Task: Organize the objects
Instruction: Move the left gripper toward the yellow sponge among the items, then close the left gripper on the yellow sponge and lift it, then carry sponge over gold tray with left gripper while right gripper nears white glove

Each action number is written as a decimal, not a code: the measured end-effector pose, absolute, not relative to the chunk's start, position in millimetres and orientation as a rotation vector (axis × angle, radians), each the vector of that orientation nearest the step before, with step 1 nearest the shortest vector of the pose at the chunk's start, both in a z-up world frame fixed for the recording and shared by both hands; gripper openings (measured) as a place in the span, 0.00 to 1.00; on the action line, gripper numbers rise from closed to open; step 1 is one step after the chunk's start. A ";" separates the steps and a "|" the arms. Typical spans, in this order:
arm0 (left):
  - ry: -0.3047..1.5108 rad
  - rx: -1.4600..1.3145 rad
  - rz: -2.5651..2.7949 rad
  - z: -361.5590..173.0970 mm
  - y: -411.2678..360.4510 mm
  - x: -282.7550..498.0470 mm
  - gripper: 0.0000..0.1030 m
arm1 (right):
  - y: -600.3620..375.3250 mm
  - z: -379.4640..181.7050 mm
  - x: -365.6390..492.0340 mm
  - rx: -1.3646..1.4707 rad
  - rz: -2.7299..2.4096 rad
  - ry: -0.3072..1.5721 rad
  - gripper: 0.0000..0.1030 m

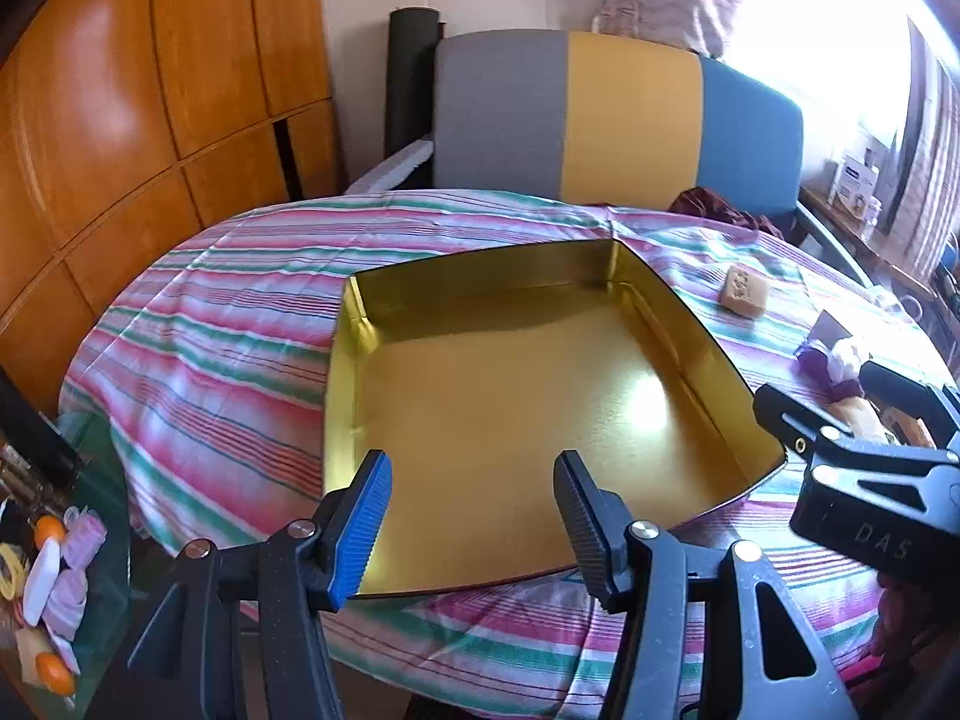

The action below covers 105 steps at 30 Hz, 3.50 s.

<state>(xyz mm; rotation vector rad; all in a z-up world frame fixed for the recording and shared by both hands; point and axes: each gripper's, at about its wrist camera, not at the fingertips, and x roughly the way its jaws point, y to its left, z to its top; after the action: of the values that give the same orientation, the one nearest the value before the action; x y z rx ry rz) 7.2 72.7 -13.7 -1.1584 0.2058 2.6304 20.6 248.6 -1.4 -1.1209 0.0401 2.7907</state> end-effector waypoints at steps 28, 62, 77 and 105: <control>0.117 -1.193 2.105 -0.9 198.6 -36.7 0.58 | 495.6 0.9 51.1 -1.022 2.433 0.303 1.00; 0.549 -1.334 2.083 -98.0 433.4 -187.3 0.39 | 561.6 -19.6 67.1 -0.968 2.445 0.754 1.00; 0.317 -1.191 2.086 -40.0 350.2 -118.5 0.25 | 554.7 -20.7 62.6 -0.995 2.432 0.656 1.00; 0.176 -1.076 2.101 -5.2 229.9 -19.1 0.25 | 527.0 -21.8 103.0 -1.291 2.450 0.745 0.89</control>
<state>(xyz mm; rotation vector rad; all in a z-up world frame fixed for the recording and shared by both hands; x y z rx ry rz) -19.1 229.9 -5.2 -1.0759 0.1761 2.1012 103.0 527.0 -21.8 -1.2907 0.7452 2.4499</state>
